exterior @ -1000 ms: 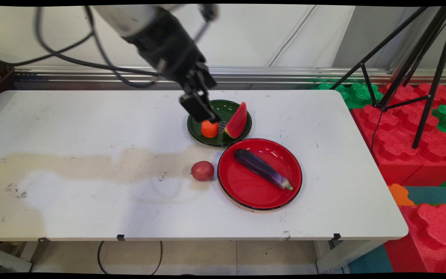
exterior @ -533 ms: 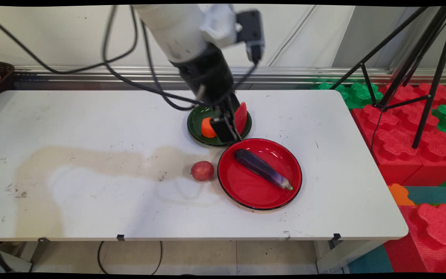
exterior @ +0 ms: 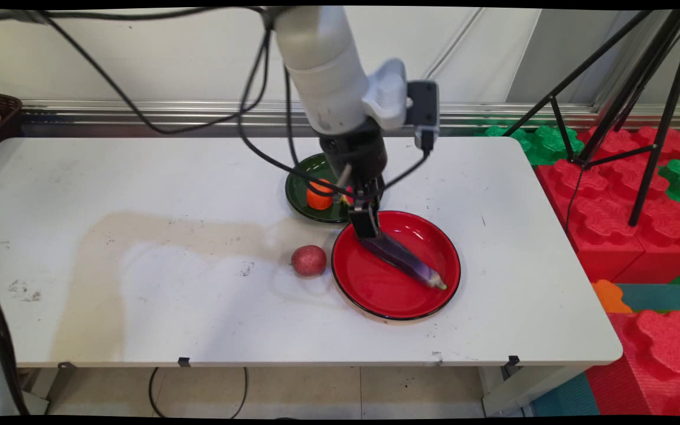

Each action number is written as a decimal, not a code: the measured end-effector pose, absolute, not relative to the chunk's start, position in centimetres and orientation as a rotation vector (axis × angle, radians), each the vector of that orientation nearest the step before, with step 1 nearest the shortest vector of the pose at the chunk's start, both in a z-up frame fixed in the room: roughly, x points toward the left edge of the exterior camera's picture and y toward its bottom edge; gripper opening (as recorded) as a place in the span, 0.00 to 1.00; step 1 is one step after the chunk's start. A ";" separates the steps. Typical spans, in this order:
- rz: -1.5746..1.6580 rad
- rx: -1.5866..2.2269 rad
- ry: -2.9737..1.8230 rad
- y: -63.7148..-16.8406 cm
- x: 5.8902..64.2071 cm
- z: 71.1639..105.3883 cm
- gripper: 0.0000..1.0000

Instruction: Pick up the eggplant from the red plate

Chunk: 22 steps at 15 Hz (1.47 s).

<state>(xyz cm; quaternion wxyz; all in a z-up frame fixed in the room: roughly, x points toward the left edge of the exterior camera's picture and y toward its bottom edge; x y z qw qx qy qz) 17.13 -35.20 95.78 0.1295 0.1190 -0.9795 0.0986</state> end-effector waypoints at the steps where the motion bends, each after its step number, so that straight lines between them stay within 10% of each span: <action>1: 0.276 0.326 -2.865 -35.9 16.7 94.8 1.00; 22: 0.123 0.074 -2.998 -43.6 13.0 83.2 1.00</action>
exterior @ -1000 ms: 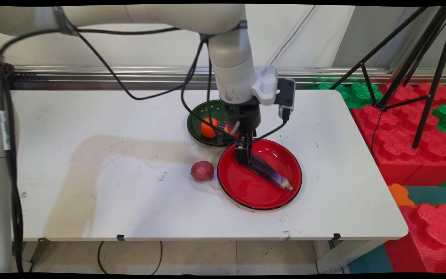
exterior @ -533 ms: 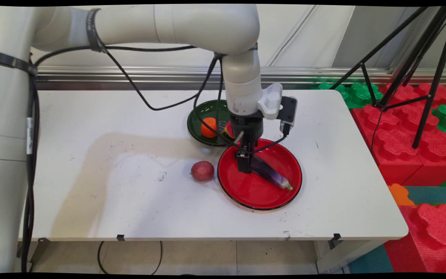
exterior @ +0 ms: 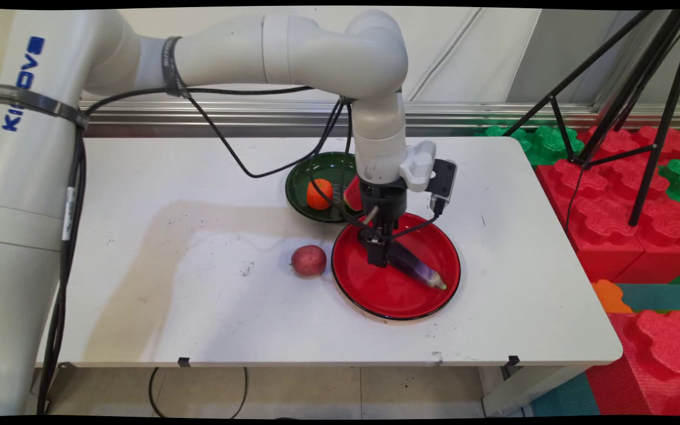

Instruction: Pick up the eggplant from the red plate, then place the picked object on the table

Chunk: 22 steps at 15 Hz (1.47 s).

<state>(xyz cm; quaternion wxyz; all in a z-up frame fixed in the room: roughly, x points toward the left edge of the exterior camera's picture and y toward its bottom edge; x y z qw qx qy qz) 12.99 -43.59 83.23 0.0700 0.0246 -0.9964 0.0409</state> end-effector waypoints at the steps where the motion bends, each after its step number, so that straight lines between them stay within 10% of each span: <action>1: 0.118 0.067 -2.998 -43.8 12.9 82.9 1.00; 9: 0.085 0.005 -2.984 -44.9 11.9 80.8 1.00; 10: 0.081 -0.005 -2.982 -44.9 11.8 80.6 0.00; 22: 0.105 -0.112 -2.955 -43.3 12.6 83.4 0.00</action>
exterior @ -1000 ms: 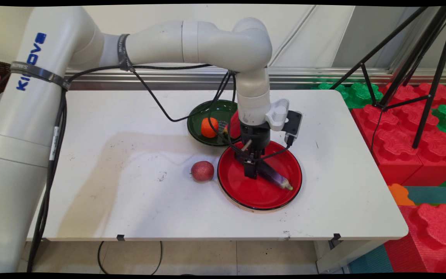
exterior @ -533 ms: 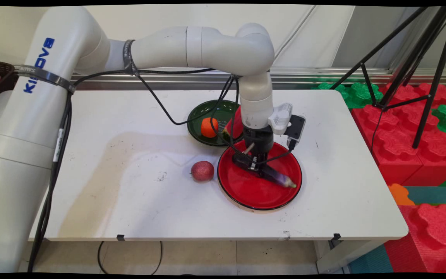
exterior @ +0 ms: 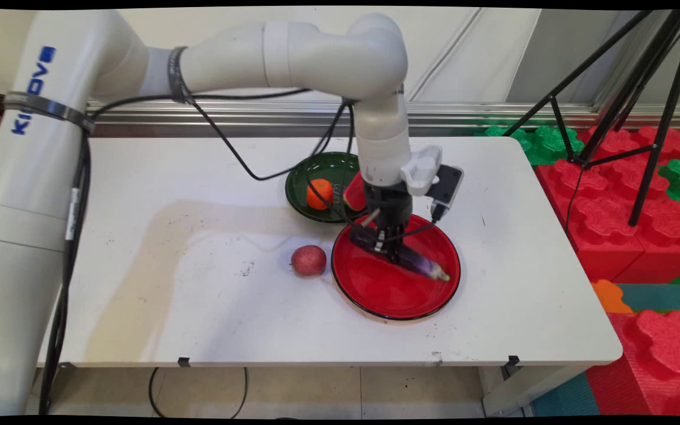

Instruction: Place the picked object on the table

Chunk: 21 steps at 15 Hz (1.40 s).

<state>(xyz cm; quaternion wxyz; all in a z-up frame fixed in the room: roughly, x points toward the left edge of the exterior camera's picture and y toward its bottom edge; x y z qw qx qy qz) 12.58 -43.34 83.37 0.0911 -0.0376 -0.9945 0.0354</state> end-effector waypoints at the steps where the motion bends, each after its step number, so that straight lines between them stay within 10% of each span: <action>1: 0.113 -0.119 -2.955 -43.2 12.8 84.0 0.00; 13: 0.216 -0.237 -2.996 -37.3 23.6 96.2 0.00; 21: 0.204 -0.238 -3.119 -33.6 33.3 98.0 0.00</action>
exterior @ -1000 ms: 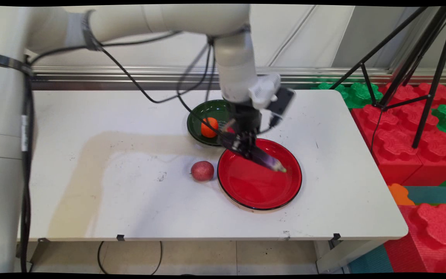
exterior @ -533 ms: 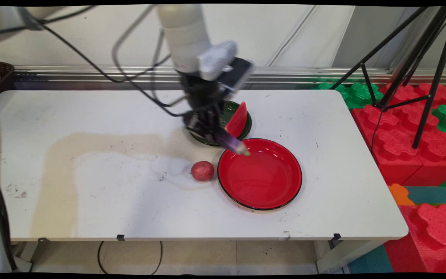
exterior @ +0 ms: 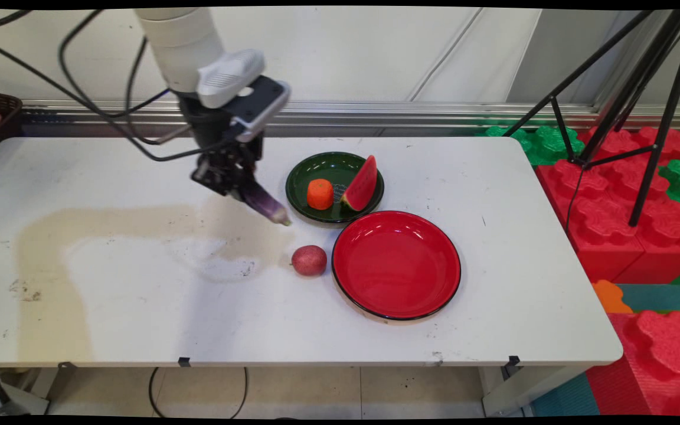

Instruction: Place the picked object on the table

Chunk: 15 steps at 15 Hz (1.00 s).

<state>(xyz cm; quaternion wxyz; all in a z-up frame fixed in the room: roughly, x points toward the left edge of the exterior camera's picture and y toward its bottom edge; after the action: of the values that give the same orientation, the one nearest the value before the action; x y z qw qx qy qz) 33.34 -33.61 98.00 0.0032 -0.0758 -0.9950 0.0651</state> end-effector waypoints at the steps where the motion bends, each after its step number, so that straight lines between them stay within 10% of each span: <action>1: 0.201 -0.243 -3.134 -33.5 34.4 97.8 0.00; 15: 0.134 -0.382 -3.154 -37.1 39.1 91.6 0.00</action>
<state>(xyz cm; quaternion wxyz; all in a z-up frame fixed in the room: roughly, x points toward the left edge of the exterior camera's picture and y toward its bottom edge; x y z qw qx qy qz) 39.06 -37.06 91.59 -0.0193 -0.1200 -0.9917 0.0421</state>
